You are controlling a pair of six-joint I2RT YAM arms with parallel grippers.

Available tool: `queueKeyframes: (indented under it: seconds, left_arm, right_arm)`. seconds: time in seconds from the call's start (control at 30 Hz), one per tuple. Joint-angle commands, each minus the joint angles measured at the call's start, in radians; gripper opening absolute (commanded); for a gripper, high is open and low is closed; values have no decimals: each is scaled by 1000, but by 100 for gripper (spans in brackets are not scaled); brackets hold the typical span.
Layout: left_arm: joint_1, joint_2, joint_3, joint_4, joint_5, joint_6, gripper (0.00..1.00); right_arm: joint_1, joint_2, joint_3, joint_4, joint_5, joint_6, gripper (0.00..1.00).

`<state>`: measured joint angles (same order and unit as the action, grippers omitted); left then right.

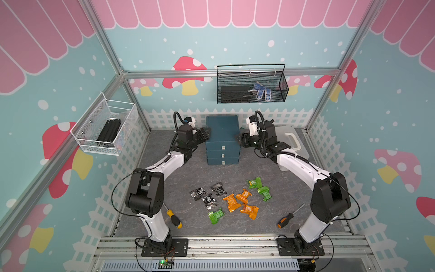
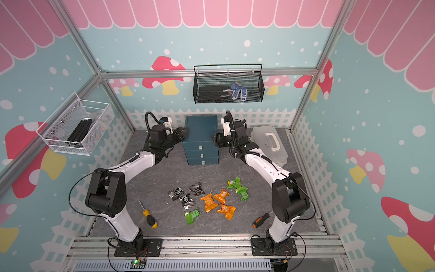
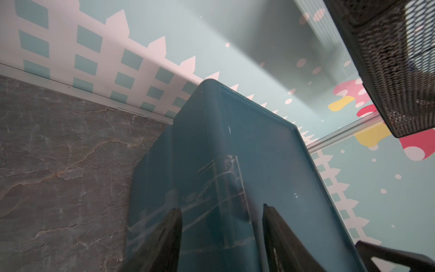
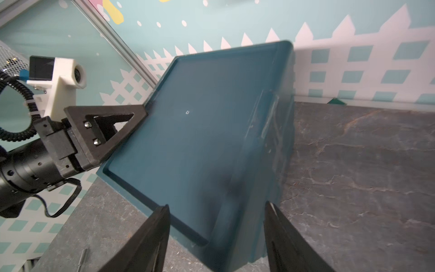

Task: Place the cookies into the drawer by color
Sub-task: Move the storage box to the center of the board.

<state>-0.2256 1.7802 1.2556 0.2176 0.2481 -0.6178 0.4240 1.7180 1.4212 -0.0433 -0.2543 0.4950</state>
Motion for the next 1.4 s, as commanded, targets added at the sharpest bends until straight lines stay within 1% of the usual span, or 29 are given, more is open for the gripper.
queueKeyframes:
  seconds: [0.0, 0.07, 0.2, 0.33, 0.5, 0.63, 0.73, 0.93, 1.03, 1.2, 1.37]
  left_arm:
    - [-15, 8, 45, -138, -21, 61, 57]
    - [-17, 23, 74, -168, -22, 71, 57]
    - [-21, 62, 118, -202, -8, 80, 52]
    - [-27, 81, 137, -199, -8, 84, 48]
    - [-35, 142, 204, -219, -4, 90, 47]
    - [-35, 213, 274, -235, -4, 92, 46]
    - [-35, 243, 299, -238, 0, 87, 46]
    - [-31, 237, 310, -243, -26, 90, 48]
    - [-30, 226, 327, -253, -26, 89, 50]
    - [-29, 244, 388, -288, -15, 92, 46]
    - [-39, 261, 408, -294, -25, 86, 46]
  right_arm:
    - [-10, 65, 95, -54, 6, -13, 63]
    - [-10, 109, 140, -69, -10, -13, 60]
    - [-10, 185, 221, -106, -46, -21, 54]
    - [-10, 244, 249, -119, -38, -29, 51]
    - [-11, 293, 273, -119, -37, -38, 48]
    - [-13, 353, 324, -129, -35, -41, 46]
    - [-16, 389, 358, -145, -43, -41, 45]
    - [-16, 370, 335, -140, -40, -32, 45]
    - [-16, 332, 291, -117, -48, -17, 48]
    - [-14, 273, 239, -97, -65, 1, 53]
    - [-14, 268, 224, -114, -51, 1, 54]
